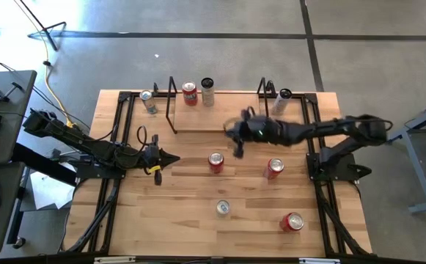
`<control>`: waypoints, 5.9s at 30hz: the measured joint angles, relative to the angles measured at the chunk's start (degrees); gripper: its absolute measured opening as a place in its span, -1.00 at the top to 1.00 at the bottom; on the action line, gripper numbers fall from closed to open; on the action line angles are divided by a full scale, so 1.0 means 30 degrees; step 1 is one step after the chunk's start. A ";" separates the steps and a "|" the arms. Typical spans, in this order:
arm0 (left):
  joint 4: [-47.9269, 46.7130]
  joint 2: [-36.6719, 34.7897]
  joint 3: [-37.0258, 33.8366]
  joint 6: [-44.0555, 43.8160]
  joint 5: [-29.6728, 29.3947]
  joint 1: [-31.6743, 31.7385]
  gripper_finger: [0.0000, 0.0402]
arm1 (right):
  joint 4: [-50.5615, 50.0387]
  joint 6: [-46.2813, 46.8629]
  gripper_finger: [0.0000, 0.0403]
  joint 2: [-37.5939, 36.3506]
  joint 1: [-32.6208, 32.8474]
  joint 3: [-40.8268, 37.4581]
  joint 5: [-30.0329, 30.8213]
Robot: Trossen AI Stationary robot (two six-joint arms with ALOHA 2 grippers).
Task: Place canned beverage on shelf
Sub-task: Put the top red black soda can on the shelf
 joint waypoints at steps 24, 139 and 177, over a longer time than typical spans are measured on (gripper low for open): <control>-0.0222 0.0000 -0.0007 0.0891 -0.0002 0.0000 1.00 | -1.8952 -0.2465 -0.58 0.6588 0.2477 1.3553 -0.1282; 0.0357 0.0852 -0.0007 0.0526 0.0610 -0.0015 1.00 | -2.3214 -0.3489 -0.60 1.2596 -0.8279 2.2969 0.1091; 0.1645 0.0852 0.0000 0.0974 0.0180 -0.1253 1.00 | -1.1163 -0.0021 1.00 0.4059 -0.6027 0.6942 0.2187</control>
